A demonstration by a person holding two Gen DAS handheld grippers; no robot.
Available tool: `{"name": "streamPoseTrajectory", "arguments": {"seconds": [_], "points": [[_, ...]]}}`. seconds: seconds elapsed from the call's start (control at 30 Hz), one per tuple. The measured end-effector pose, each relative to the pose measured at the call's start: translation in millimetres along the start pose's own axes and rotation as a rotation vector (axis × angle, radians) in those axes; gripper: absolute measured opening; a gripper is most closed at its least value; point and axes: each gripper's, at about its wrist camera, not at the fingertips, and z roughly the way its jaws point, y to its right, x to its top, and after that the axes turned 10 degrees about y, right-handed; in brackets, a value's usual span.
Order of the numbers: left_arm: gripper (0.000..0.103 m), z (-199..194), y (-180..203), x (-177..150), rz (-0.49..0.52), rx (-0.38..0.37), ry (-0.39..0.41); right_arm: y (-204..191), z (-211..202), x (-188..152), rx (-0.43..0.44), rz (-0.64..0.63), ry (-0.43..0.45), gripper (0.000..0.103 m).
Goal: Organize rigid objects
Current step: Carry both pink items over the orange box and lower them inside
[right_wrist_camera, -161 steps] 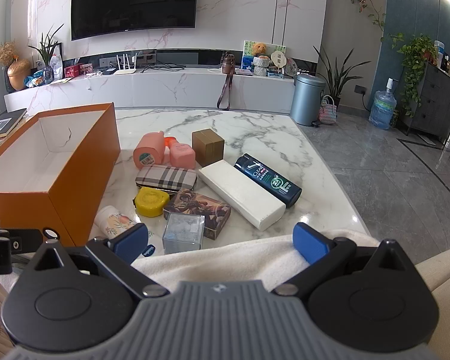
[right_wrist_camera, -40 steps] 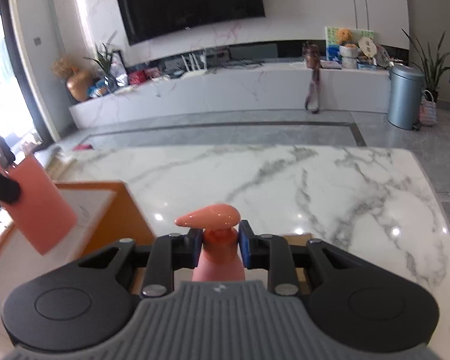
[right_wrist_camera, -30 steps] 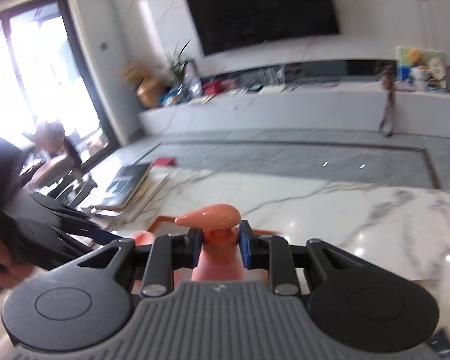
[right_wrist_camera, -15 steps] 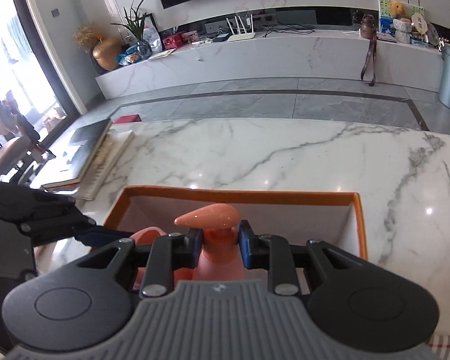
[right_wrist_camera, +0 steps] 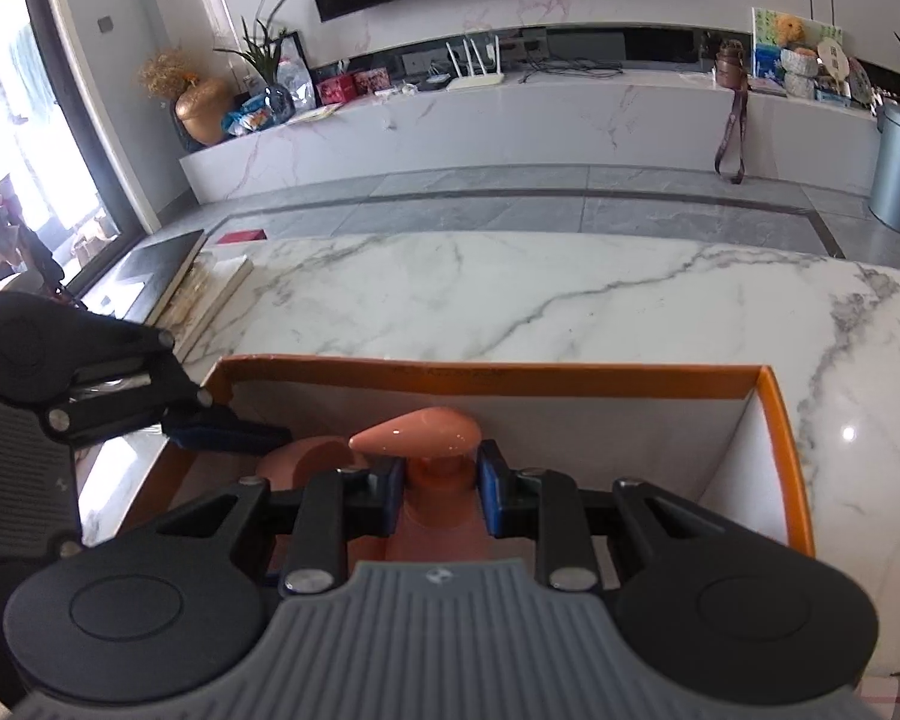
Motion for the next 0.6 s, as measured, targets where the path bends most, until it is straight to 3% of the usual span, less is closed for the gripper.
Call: {"name": "streamPoseTrajectory", "arguments": {"seconds": [0.2, 0.3, 0.5, 0.6], "points": [[0.076, -15, 8, -5, 0.004, 0.037, 0.025, 2, -5, 4, 0.036, 0.031, -0.037, 0.029], [0.078, -29, 7, -6, -0.035, 0.042, 0.057, 0, -7, 4, 0.054, 0.025, -0.073, 0.037], [0.082, -64, -4, -7, -0.182, 0.022, 0.098, -3, -21, 3, 0.101, -0.035, -0.108, 0.045], [0.082, -68, -19, -11, -0.291, 0.029, 0.073, -11, -26, -2, 0.126, -0.1, -0.142, 0.049]]}}
